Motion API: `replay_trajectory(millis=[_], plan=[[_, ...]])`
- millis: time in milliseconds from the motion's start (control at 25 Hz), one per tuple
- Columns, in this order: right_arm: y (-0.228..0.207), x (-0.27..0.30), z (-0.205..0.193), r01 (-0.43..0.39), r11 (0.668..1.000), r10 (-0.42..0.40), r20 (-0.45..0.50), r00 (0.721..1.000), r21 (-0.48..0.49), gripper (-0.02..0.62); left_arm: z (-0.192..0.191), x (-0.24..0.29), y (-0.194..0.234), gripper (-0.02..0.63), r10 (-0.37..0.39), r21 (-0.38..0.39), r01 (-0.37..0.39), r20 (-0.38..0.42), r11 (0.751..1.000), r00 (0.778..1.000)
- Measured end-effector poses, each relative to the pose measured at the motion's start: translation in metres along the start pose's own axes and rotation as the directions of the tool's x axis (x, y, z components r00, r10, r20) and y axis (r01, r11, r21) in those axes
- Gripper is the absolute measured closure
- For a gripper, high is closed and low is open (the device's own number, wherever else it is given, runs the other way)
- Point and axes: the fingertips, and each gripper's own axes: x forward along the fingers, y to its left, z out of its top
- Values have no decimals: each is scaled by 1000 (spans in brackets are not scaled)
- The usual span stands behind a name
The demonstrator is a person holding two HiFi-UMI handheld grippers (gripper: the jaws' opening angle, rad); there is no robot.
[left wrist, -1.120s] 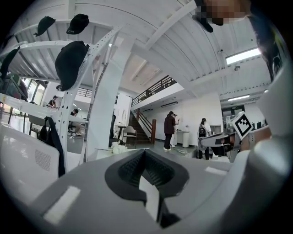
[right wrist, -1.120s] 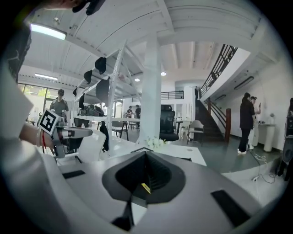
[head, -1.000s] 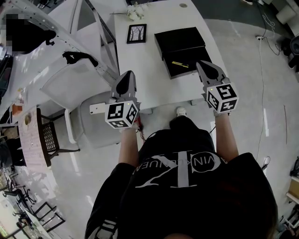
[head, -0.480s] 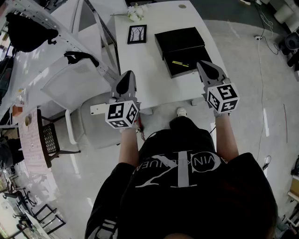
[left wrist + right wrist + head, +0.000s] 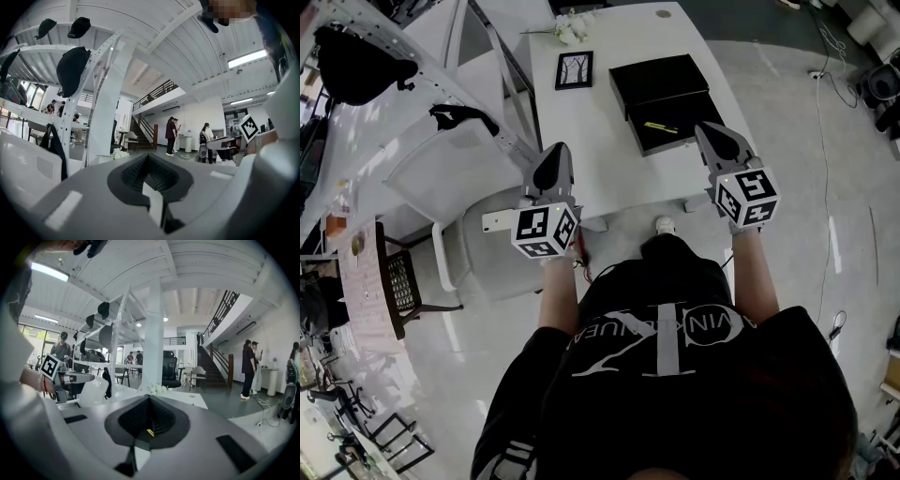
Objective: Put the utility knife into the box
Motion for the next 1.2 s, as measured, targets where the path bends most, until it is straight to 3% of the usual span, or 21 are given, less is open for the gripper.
replay_trajectory(millis=[720,1200], plan=[[6,-10,1,-9,1000,9,19,1000,3,581,3,-8,-6,595,0,11,0,0,1000,1000],[23,-36,13,-14,999,8,124,992,46,581,3,-27,-17,595,-31,27,31,7,999,999]])
